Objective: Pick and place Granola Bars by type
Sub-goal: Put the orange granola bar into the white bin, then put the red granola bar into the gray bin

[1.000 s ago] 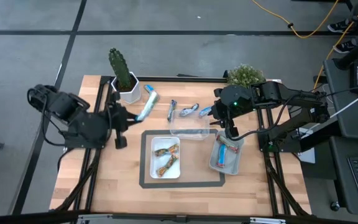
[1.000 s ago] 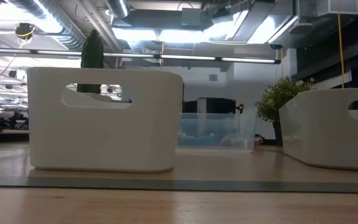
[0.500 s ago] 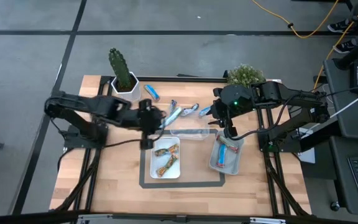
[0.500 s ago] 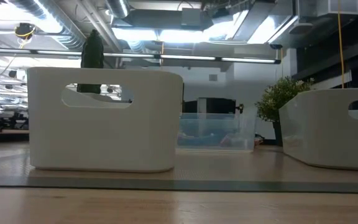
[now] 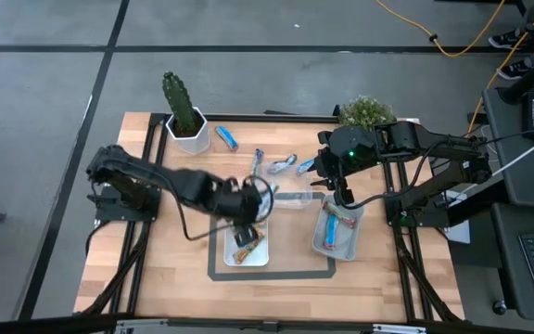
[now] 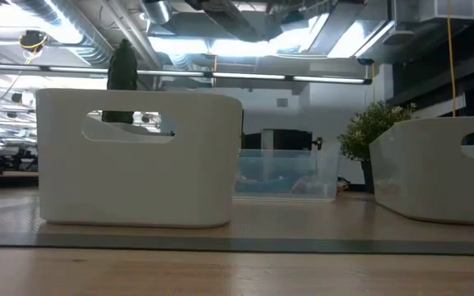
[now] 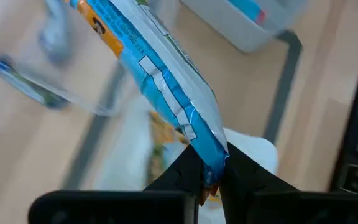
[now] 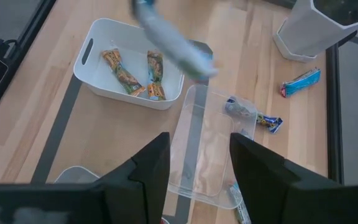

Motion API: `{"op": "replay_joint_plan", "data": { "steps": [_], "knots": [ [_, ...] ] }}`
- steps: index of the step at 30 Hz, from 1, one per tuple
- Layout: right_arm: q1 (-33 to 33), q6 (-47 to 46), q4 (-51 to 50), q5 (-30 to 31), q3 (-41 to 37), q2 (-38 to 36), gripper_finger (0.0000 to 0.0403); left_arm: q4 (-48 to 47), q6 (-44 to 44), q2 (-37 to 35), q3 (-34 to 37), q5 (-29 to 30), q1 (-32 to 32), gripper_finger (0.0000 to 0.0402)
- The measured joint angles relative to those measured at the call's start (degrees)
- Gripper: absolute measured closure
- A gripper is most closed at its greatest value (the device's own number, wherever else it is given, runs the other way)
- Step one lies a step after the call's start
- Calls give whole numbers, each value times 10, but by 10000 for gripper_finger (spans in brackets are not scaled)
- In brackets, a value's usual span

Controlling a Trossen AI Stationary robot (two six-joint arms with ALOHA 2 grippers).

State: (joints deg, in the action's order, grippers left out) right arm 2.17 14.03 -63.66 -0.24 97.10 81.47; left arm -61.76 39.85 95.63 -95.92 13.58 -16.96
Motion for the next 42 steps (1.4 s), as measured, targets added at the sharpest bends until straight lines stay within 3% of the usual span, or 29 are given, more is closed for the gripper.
{"op": "replay_joint_plan", "data": {
  "steps": [10,18,25,29,36,42],
  "knots": [
    [-7,7,0,1,0,0,234,-7,147,74,0,16,-71,377],
    [-56,59,-1,-11,-15,13,234,-19,222,140,0,-7,-73,366],
    [-92,90,-13,-29,-70,14,234,-68,308,138,0,-6,-78,359],
    [-110,106,-14,-29,-102,14,234,-73,309,125,0,-20,-78,320],
    [-148,121,-6,-17,-121,14,234,-104,309,109,0,-24,-81,212],
    [-209,151,32,6,-142,13,234,-173,303,61,0,51,-81,171]
  ]
}}
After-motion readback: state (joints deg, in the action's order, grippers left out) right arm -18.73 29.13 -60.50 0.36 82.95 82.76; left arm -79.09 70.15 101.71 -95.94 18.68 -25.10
